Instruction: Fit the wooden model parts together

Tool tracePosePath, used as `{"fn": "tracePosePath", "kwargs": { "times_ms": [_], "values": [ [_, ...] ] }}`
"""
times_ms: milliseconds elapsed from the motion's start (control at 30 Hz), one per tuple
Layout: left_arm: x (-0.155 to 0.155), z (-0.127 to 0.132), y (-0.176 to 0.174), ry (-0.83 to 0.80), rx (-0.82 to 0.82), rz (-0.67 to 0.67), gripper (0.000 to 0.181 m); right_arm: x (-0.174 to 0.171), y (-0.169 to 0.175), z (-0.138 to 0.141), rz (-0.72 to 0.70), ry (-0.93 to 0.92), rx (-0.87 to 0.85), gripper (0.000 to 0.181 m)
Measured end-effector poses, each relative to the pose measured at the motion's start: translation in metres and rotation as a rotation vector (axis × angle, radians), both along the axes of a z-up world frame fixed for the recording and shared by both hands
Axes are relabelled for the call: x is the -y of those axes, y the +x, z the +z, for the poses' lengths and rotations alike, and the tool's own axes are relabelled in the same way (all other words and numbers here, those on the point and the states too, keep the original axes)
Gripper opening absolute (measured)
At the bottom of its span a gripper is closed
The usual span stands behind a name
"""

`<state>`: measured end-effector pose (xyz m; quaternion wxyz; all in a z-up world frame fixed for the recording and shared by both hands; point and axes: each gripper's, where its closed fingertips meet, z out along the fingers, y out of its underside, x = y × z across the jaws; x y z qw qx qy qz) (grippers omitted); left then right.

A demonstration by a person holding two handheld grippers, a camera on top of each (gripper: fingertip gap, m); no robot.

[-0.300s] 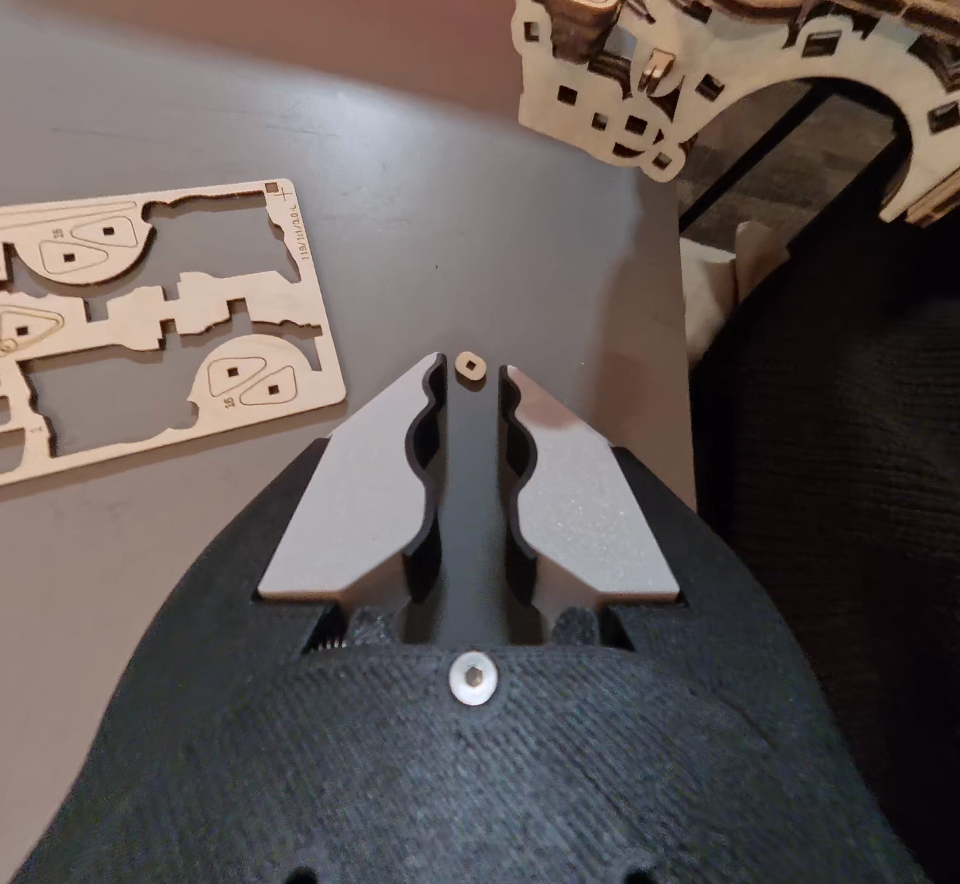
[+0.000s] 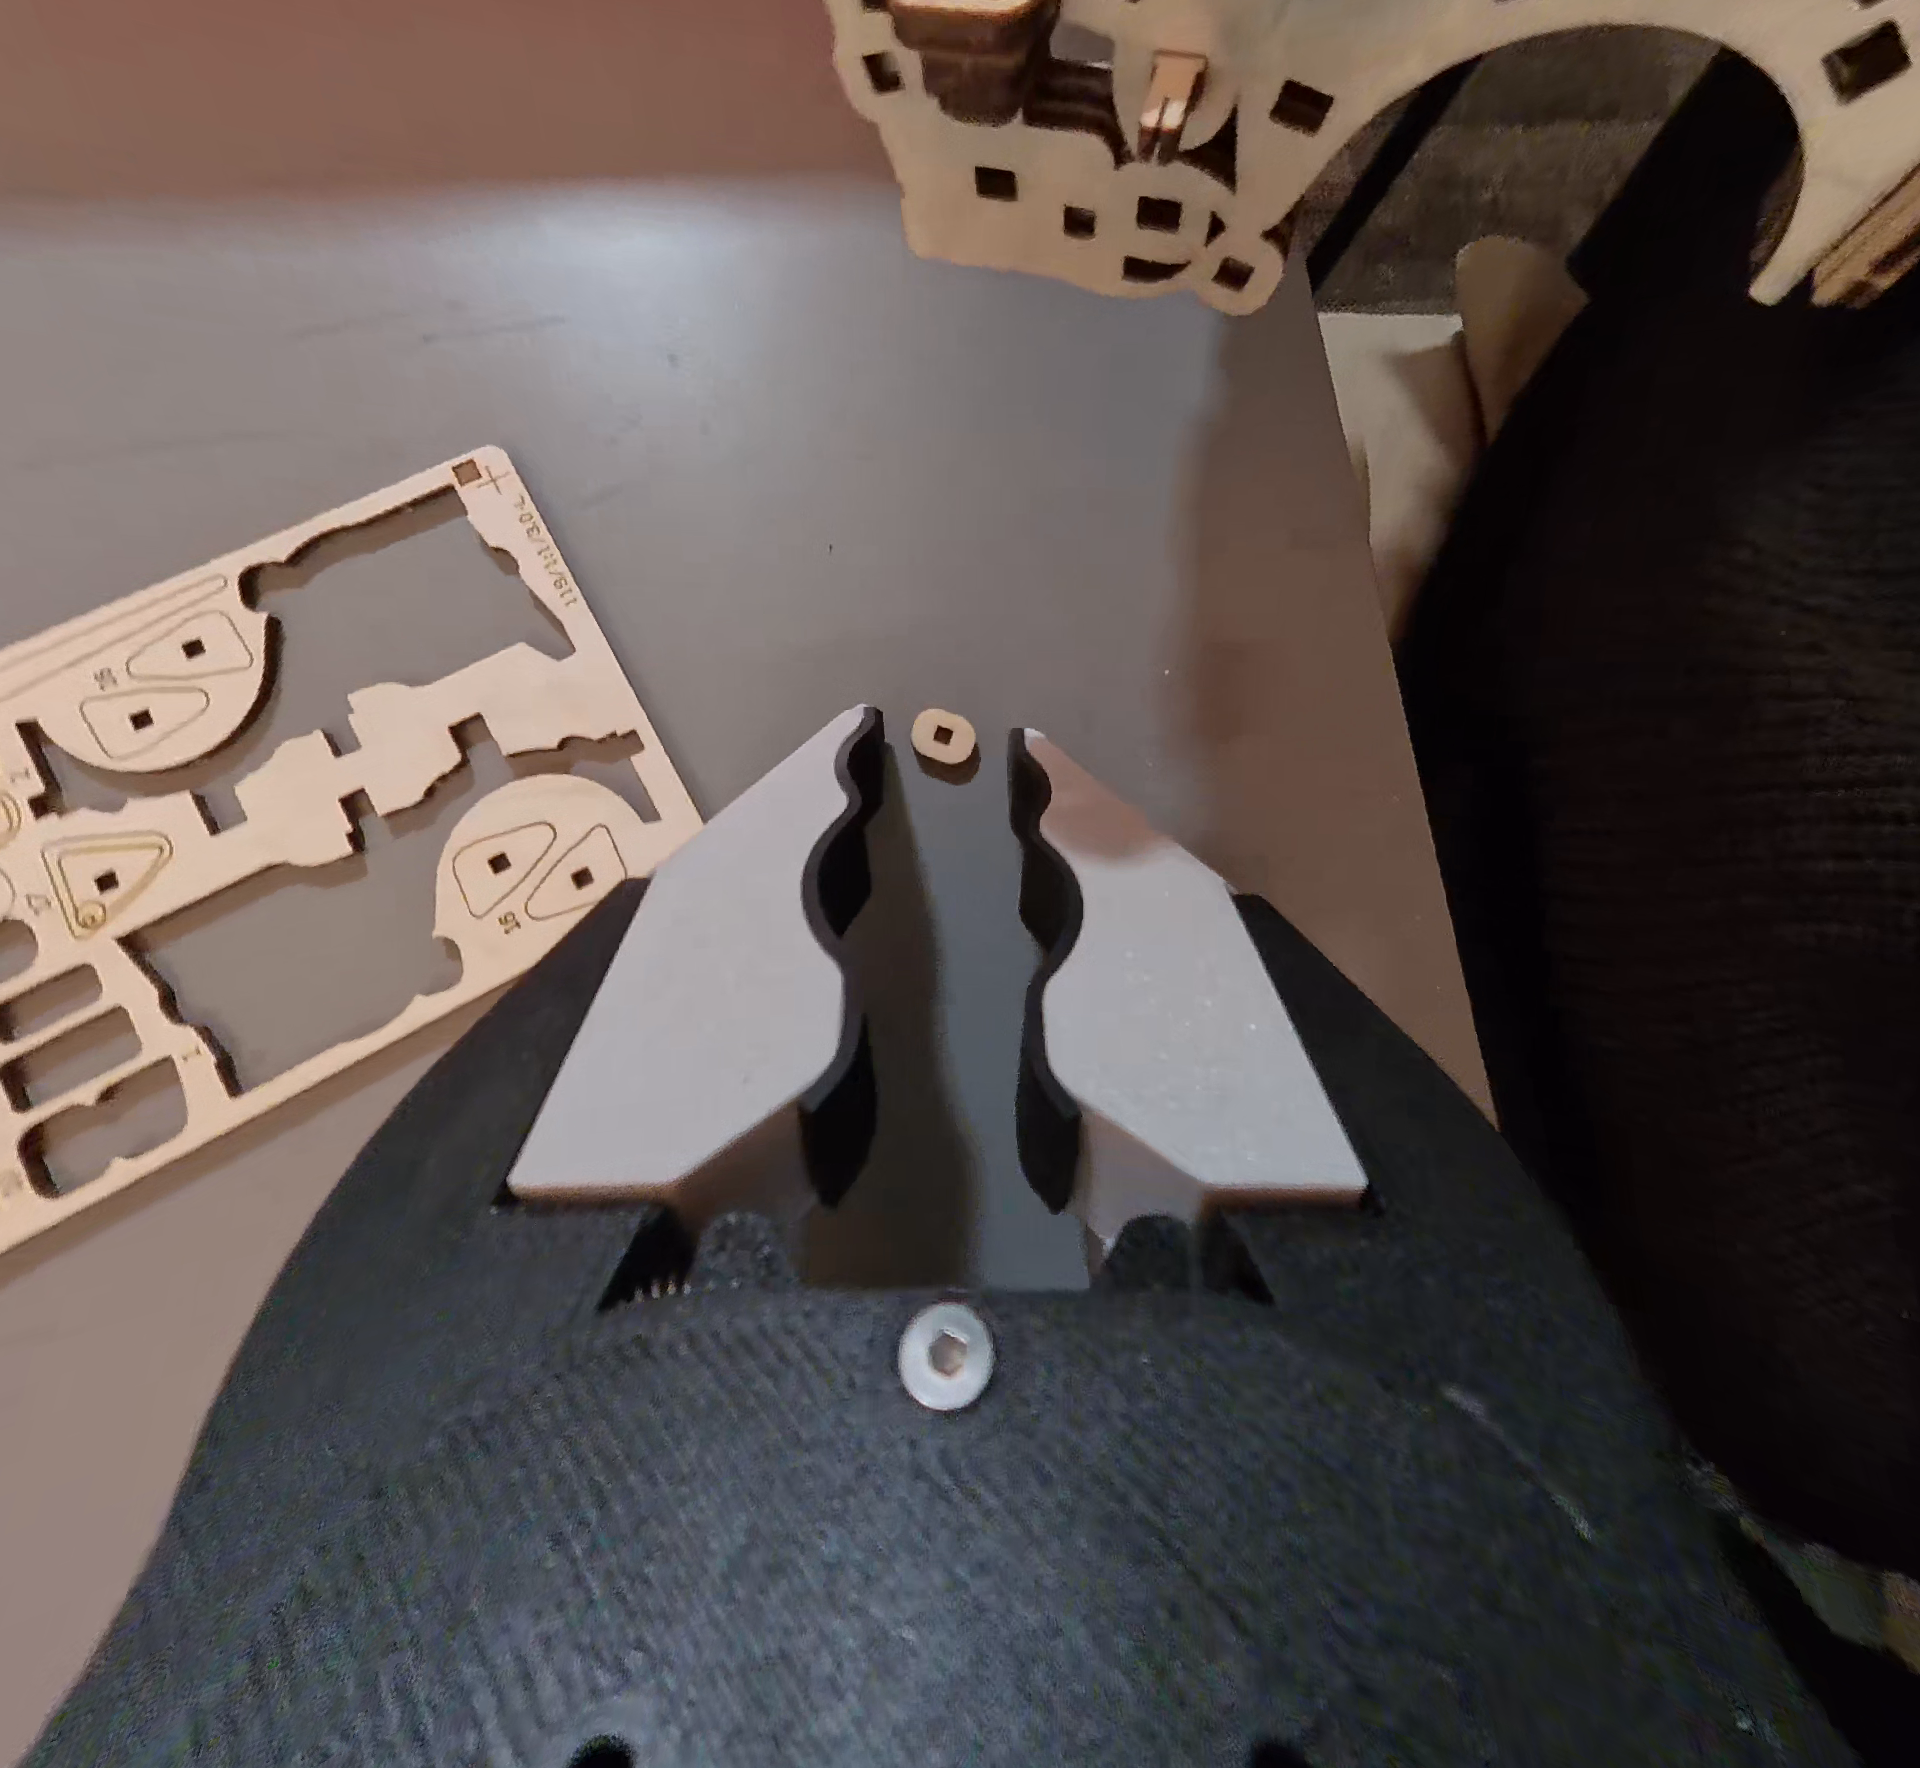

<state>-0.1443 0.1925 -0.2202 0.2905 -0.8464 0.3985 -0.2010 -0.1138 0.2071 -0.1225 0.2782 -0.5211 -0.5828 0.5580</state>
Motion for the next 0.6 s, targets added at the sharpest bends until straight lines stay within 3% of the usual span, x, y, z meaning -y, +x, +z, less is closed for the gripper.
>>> {"fn": "tracePosePath", "kwargs": {
  "times_ms": [300, 600],
  "values": [
    [0.0085, -0.0003, 0.0018, -0.014, -0.008, -0.040, 0.012, 0.0027, -0.0009, -0.0018, 0.004, 0.014, 0.009, 0.001],
    [0.0068, 0.0000, -0.0015, -0.012, -0.023, 0.009, 0.019, 0.0021, -0.0003, -0.0011, 0.004, 0.012, 0.005, 0.001]
  ]
}}
